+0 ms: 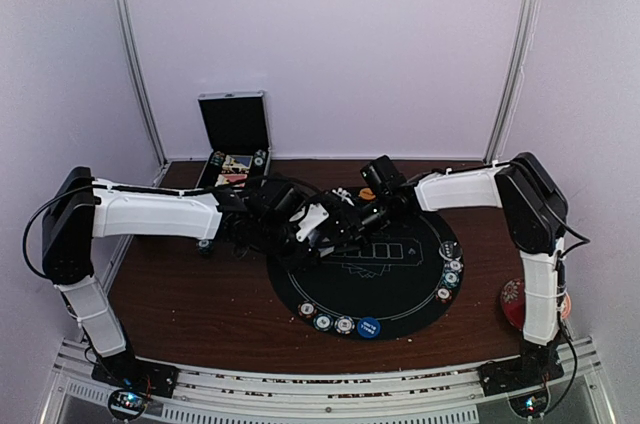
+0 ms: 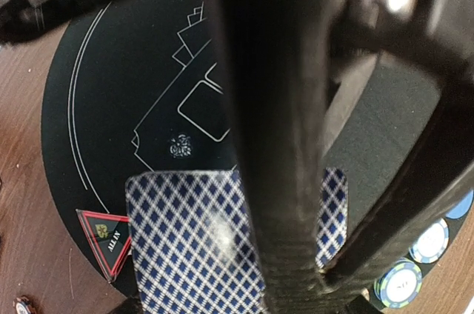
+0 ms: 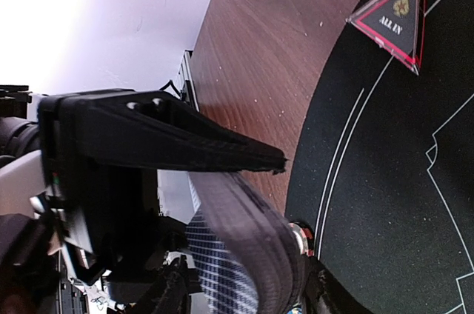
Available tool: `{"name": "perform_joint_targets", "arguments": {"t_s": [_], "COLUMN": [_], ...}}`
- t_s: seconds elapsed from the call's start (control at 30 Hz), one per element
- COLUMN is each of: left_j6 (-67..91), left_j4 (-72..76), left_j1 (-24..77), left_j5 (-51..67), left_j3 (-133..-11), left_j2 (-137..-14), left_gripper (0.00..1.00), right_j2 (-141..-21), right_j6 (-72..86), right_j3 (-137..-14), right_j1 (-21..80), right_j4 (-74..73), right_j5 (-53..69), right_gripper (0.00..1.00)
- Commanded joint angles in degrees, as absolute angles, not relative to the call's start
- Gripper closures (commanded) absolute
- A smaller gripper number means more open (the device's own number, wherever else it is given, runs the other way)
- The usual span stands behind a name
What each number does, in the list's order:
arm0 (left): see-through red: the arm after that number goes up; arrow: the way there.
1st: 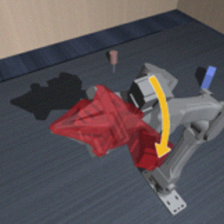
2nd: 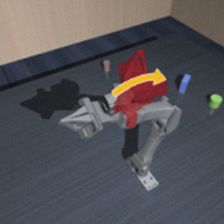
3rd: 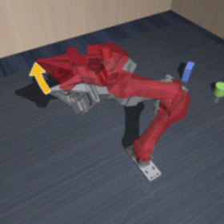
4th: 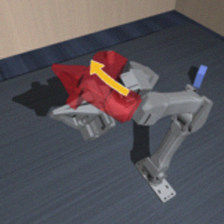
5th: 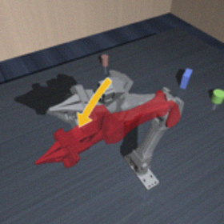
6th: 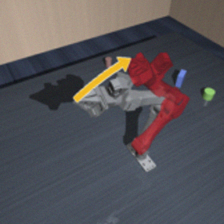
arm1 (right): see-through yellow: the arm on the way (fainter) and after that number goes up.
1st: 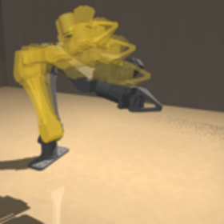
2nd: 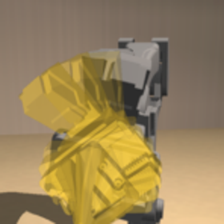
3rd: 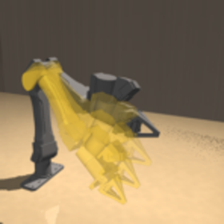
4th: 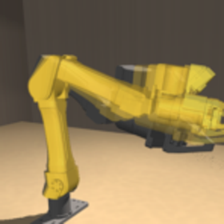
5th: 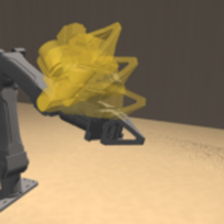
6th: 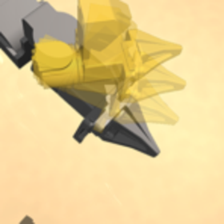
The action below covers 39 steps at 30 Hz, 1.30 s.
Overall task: Distribute texas hold em gaming equipment
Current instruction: Pick up the poker card from the face-down deck piles.
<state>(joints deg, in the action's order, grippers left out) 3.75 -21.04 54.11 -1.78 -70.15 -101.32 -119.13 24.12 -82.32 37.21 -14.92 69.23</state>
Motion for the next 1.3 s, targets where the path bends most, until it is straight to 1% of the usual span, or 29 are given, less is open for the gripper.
{"name": "perform_joint_targets", "arguments": {"t_s": [0.0,0.37,0.47,0.63,0.8,0.87,1.07,1.17,1.27], "left_j6": [4.7,4.5,4.3,4.0,3.7,3.7,3.7,3.8,3.8], "left_j4": [-17.9,-17.7,-17.8,-17.7,-17.4,-17.4,-17.4,-17.4,-17.4], "left_j1": [54.2,54.7,54.9,55.4,55.6,55.7,55.9,55.9,55.9], "left_j5": [-1.6,-0.7,-0.6,0.4,1.0,1.0,0.4,0.3,0.2], "left_j3": [-69.7,-69.3,-69.1,-69.2,-69.0,-69.0,-68.8,-68.6,-68.5], "left_j2": [-100.0,-100.6,-100.9,-101.5,-101.2,-101.2,-100.8,-100.6,-100.3], "left_gripper": [0.41,0.41,0.41,0.41,0.41,0.41,0.41,0.41,0.41], "right_j2": [-121.2,-122.5,-122.8,-121.7,-122.4,-123.0,-123.7,-124.3,-124.2], "right_j6": [21.6,21.6,22.1,23.5,25.1,25.2,21.9,19.1,18.6], "right_j3": [-83.9,-83.9,-83.9,-83.5,-83.0,-83.0,-84.1,-85.5,-85.2], "right_j1": [37.9,36.9,36.4,37.1,37.3,37.3,36.9,36.0,34.7], "right_j4": [-16.1,-15.4,-14.9,-12.8,-11.3,-11.3,-15.8,-19.1,-19.3], "right_j5": [69.9,67.5,68.1,68.6,69.0,68.6,65.4,63.8,63.0], "right_gripper": [0.51,0.65,0.64,0.54,0.53,0.54,0.64,0.65,0.67]}}
